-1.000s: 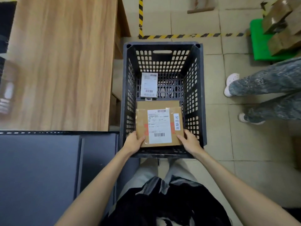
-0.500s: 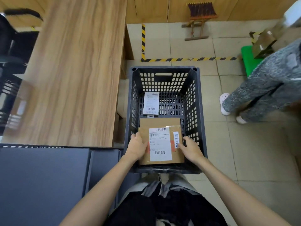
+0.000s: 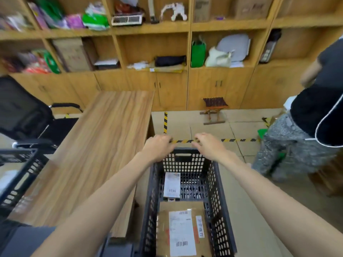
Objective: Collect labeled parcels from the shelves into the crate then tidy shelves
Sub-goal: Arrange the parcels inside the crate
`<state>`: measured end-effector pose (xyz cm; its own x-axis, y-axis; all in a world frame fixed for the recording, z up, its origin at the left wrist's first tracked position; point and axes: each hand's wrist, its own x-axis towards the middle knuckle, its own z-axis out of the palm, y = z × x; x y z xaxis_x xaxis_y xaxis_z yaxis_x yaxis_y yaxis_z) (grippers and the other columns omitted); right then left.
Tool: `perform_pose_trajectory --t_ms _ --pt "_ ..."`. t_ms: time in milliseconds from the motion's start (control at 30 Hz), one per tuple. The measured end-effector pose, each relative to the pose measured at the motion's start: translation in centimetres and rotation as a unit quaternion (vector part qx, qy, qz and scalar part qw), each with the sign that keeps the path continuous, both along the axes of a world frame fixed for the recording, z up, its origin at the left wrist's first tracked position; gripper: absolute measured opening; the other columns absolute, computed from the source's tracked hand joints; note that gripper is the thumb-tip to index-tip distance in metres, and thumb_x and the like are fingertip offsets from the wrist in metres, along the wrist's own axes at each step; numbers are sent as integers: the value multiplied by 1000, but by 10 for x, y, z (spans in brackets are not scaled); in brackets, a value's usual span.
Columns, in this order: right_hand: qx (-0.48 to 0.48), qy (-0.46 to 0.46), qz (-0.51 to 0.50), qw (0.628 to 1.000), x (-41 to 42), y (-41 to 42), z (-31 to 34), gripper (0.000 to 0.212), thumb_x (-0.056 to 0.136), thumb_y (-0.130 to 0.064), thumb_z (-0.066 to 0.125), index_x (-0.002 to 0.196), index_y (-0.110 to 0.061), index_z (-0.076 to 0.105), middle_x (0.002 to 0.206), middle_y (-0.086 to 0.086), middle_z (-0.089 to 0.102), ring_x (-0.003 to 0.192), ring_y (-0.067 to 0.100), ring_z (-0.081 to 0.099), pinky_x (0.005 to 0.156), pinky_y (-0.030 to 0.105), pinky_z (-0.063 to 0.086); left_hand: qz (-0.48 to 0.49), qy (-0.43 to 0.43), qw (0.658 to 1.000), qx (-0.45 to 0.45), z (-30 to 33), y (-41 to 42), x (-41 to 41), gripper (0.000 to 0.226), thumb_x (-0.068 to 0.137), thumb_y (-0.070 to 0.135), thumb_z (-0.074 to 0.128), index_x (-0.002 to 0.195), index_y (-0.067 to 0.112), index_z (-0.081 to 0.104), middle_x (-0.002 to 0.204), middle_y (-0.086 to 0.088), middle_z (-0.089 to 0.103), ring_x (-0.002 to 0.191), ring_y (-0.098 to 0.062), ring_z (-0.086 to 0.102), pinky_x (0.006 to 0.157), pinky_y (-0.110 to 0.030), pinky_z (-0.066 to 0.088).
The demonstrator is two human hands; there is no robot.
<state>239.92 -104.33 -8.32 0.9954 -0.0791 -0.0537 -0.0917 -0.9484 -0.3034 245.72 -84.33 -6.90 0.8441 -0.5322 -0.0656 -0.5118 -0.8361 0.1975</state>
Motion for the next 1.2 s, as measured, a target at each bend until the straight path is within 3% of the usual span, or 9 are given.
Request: perform_pose_trajectory --t_ms 100,300,500,667,767,900,1100,1200 --pt "-10 -43 27 999 22 -11 58 30 102 -40 43 100 -15 60 99 3 64 87 21 61 75 41 55 6 -43 999 7 53 -8 21 48 100 51 47 134 20 58 129 -5 66 113 -23 63 92 -42 55" --pt "-37 -93 90 991 41 -18 130 33 102 -41 42 111 -14 59 107 4 62 94 24 60 81 43 53 59 -95 994 3 133 -12 28 49 101 52 47 136 21 57 137 -2 60 124 -23 57 100 -43 50" --pt "-60 -111 167 978 54 -5 160 30 103 -40 42 112 -16 59 104 2 63 90 21 61 79 38 54 141 -88 986 -4 161 9 4 46 101 50 48 138 24 57 139 -1 60 123 -22 58 99 -40 50" --pt "-66 -117 259 957 63 33 172 33 103 -42 39 110 -16 59 104 2 61 89 21 60 76 38 52 213 -106 971 25 166 53 -39 44 101 50 44 134 25 58 135 -1 62 119 -23 59 86 -35 48" --pt "-44 -115 338 933 58 76 176 36 103 -42 39 116 -15 58 113 3 61 100 23 60 84 42 53 280 -118 951 63 171 94 -83 44 102 51 43 135 25 57 135 -1 61 120 -26 59 91 -42 52" --pt "4 -126 419 899 31 148 184 35 102 -40 43 121 -16 60 120 5 61 108 25 60 90 45 52 373 -106 918 84 181 152 -153 39 101 50 44 128 26 60 123 0 65 113 -26 62 84 -41 53" --pt "27 -145 549 823 -46 258 195 31 103 -39 42 111 -15 58 109 5 59 93 27 59 73 39 49 504 -99 855 76 203 217 -272 40 102 49 43 123 21 61 124 -3 63 110 -27 60 81 -37 49" --pt "39 -150 622 767 -96 313 199 32 103 -39 39 114 -14 56 108 2 57 94 22 54 73 39 47 561 -99 819 75 207 239 -344 44 103 50 39 131 22 57 132 -2 60 114 -26 58 87 -36 47"
